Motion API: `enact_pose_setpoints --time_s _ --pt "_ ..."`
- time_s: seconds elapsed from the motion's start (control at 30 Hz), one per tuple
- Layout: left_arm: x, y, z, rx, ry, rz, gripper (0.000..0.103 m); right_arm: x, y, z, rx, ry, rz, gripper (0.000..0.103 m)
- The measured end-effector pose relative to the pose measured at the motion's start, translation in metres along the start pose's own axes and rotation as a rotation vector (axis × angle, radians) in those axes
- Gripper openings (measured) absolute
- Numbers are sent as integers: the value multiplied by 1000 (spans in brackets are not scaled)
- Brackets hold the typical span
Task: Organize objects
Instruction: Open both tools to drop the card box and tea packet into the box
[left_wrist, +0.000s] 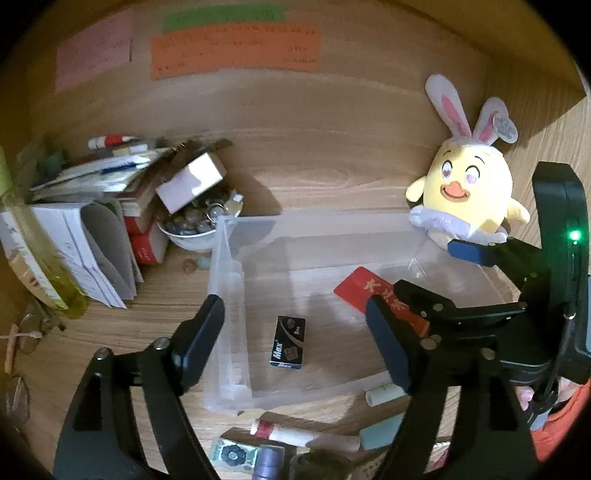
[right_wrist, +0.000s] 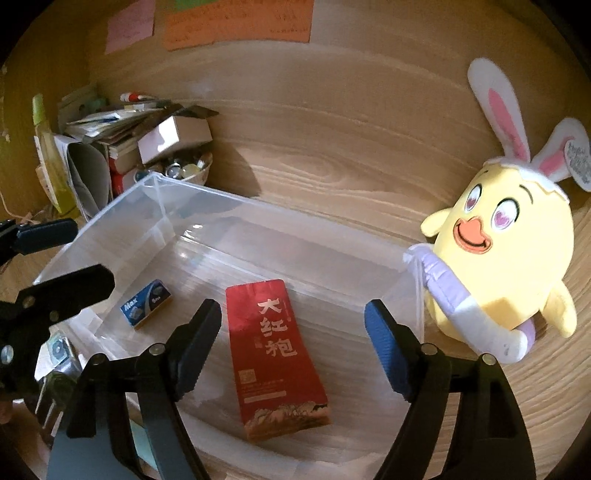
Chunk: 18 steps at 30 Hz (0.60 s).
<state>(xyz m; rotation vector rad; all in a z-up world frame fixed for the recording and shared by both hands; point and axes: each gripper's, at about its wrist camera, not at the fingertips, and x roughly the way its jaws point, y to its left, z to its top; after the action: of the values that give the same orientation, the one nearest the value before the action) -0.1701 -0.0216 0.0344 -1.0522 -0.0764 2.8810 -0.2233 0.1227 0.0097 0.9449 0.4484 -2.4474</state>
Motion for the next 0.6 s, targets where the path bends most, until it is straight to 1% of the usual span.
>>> enact_pose_setpoints --time_s 0.1,0.2,0.3,0.4,0.47,0.6 --pt "-9 3 0 -8 -10 1 88 -8 0 2 -4 -20 -9 81" --pt "-18 4 -1 -10 -23 1 90 -19 -1 3 6 -31 7 81" --pt "-30 3 -3 8 -45 15 94 -33 -2 2 12 -52 16 82" --pt "-44 1 -7 30 -66 25 95 -47 -3 -3 10 -76 17 83" --pt "-52 -1 -11 35 -73 18 95 -57 -1 -8 3 -90 14 83" --pt "-66 -2 -20 27 -71 -20 98 -73 2 -18 3 -106 22 83"
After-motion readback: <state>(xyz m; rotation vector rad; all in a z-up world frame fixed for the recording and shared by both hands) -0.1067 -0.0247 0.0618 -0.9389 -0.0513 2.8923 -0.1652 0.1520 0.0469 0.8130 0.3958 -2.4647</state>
